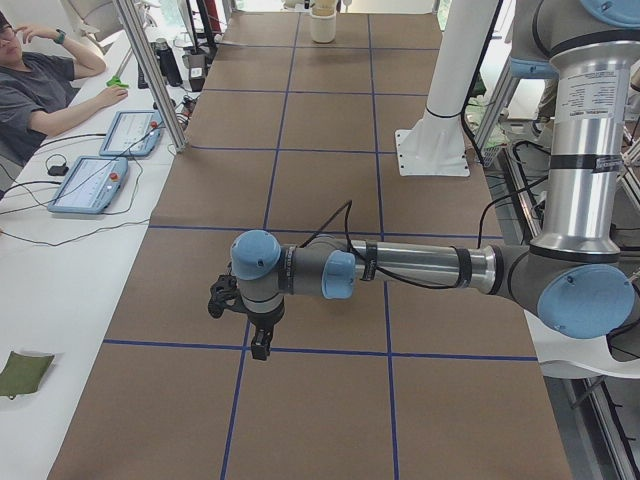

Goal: Left arm hands cup to right arm to dump lemon

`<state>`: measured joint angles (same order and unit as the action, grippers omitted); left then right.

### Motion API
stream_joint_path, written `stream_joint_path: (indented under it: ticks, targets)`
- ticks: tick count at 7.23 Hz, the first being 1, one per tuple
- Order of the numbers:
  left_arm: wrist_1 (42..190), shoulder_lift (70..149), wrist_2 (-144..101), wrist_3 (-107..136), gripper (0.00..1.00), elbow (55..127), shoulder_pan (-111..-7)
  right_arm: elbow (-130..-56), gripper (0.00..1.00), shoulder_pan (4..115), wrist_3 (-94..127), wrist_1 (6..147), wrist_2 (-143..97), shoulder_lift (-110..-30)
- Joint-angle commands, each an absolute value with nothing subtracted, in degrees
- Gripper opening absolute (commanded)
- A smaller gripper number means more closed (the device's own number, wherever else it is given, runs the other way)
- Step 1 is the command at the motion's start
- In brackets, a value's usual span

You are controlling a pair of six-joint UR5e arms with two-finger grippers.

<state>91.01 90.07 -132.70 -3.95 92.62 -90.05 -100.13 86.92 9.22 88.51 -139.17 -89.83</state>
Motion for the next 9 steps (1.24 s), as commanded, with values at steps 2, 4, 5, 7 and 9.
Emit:
stream_joint_path:
  ticks: [2, 4, 5, 7, 9]
  targets:
    - [90.79, 90.26, -132.8, -3.96, 1.0, 92.55, -90.0, -100.02, 1.0, 86.92, 9.14, 88.51, -139.13, -90.17]
    - [90.79, 90.26, -132.8, -3.96, 1.0, 92.46, -90.0, -100.02, 1.0, 86.92, 8.97, 88.51, -139.13, -90.44]
    - [90.79, 90.26, -132.8, -3.96, 1.0, 92.46, -90.0, -100.02, 1.0, 86.92, 8.96, 88.51, -139.04, -90.61]
    - [90.79, 90.26, -132.63, -3.96, 1.0, 92.37, -90.0, -100.02, 1.0, 86.92, 9.31, 88.51, -139.04, -90.7]
    - [90.79, 90.26, -132.63, -3.96, 1.0, 92.46, -90.0, -100.02, 1.0, 86.92, 9.4, 88.51, -139.04, -90.7]
